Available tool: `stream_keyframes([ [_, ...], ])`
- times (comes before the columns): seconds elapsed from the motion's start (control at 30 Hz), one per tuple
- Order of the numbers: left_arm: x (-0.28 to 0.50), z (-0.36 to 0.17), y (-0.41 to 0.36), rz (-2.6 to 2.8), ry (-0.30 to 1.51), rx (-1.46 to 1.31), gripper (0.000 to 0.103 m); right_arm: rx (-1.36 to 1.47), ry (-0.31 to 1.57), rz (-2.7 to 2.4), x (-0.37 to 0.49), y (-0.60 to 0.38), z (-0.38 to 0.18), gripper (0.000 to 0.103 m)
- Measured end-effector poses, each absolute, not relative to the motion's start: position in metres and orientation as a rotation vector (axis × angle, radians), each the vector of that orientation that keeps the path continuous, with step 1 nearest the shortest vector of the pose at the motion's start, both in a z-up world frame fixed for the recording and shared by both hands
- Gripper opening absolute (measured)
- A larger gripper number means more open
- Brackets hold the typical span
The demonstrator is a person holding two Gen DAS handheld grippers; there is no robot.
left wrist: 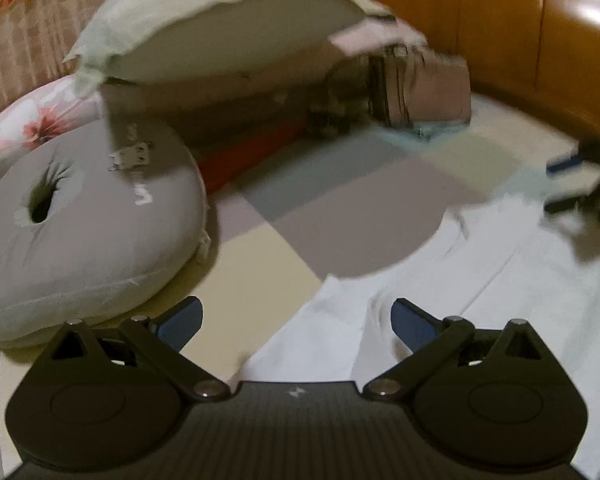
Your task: Fold clothes
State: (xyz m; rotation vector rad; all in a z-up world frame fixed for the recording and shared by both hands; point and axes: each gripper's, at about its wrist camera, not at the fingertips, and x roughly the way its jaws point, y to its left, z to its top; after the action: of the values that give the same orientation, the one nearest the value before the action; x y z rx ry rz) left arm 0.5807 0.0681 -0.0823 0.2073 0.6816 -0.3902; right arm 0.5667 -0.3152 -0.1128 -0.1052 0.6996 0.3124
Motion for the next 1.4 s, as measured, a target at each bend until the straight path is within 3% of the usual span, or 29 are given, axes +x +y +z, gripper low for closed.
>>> stream_keyframes([
  [0.2,0.552,-0.064,0.092,-0.356,0.689,0.168,0.100,-0.068,0.666,0.359,0.541,-0.317,-0.105,0.103],
  [0.37,0.490,-0.080,0.078,-0.477,0.642,0.426,0.100,-0.074,0.661,0.422,0.524,-0.310,-0.102,0.103],
  [0.53,0.495,-0.108,0.075,-0.440,0.686,0.509,0.100,-0.094,0.673,0.480,0.514,-0.302,-0.103,0.103],
  [0.77,0.539,-0.093,0.104,-0.226,0.628,0.172,0.098,0.030,0.747,0.544,0.520,-0.311,-0.122,0.103],
  [0.93,0.522,-0.088,0.104,-0.248,0.618,0.144,0.098,0.166,0.785,0.585,0.525,-0.327,-0.143,0.103],
  [1.4,0.510,-0.118,0.105,-0.476,0.799,-0.254,0.085,0.640,0.817,0.744,0.564,-0.363,-0.150,0.103],
])
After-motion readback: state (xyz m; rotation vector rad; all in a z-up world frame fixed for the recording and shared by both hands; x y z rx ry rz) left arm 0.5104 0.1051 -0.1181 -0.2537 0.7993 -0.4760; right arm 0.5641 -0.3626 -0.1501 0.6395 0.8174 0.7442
